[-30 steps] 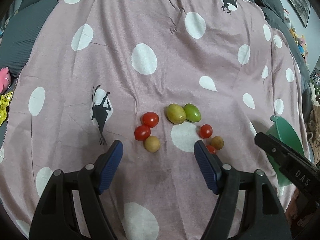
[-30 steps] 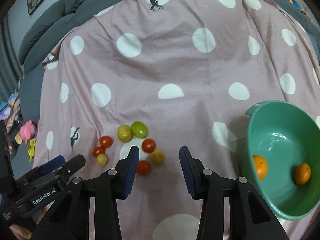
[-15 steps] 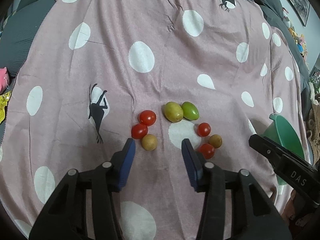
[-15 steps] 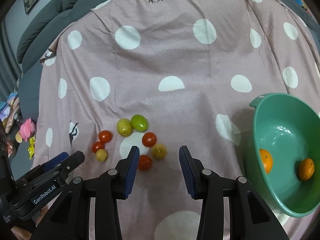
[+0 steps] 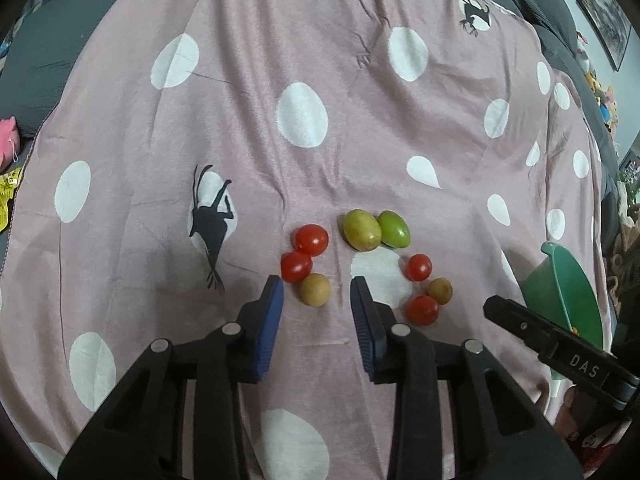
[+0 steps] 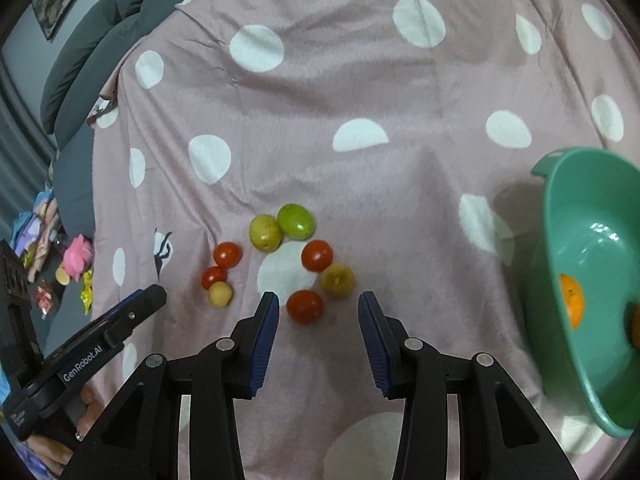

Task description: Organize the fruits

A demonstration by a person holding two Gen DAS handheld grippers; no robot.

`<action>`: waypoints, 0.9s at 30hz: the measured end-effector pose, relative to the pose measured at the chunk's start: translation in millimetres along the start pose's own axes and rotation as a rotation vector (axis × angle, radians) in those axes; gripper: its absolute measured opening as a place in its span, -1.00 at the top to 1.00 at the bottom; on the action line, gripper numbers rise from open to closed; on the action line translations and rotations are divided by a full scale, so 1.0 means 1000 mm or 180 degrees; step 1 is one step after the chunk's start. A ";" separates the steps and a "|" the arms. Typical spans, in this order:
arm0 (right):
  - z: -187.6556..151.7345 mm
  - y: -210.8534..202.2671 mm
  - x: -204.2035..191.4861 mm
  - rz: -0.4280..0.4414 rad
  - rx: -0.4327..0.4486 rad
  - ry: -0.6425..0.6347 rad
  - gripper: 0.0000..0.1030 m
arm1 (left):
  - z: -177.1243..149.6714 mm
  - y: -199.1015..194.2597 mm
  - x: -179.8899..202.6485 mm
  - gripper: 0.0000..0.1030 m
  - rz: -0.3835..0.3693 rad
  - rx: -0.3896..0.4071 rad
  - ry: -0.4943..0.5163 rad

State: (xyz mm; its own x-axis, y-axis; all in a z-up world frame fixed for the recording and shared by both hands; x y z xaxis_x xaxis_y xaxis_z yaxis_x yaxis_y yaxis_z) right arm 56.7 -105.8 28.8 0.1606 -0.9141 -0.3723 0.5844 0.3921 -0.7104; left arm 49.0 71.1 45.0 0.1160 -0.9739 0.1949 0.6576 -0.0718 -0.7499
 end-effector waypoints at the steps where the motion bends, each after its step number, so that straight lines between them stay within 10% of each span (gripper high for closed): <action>1: 0.000 0.003 0.000 0.0030 -0.0026 0.0006 0.15 | 0.000 0.001 -0.001 0.37 -0.0003 -0.0014 -0.0009; 18: 0.024 0.032 0.026 0.0183 -0.0091 0.0410 0.27 | -0.013 0.049 0.084 0.32 -0.0648 -0.0459 0.0485; 27: 0.029 0.046 0.034 0.0252 -0.0198 0.0424 0.28 | -0.019 0.090 0.093 0.43 -0.0511 -0.0777 0.0506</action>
State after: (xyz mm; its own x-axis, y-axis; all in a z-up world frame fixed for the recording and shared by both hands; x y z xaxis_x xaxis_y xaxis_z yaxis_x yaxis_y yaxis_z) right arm 111.9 -122.3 1.0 0.0950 -0.8599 -0.5015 0.5230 0.4718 -0.7099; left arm 105.3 -29.8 -16.7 -0.1049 -0.9660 0.2364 0.4581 -0.2579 -0.8506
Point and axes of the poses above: each gripper's, at about its wrist camera, not at the fingertips, and y roughly the way its jaws point, x to its right, z to its top, the point moved 3 cm from there along y, roughly the way its jaws point, and after that the axes turned 5 degrees about z, right-handed, at the moved point
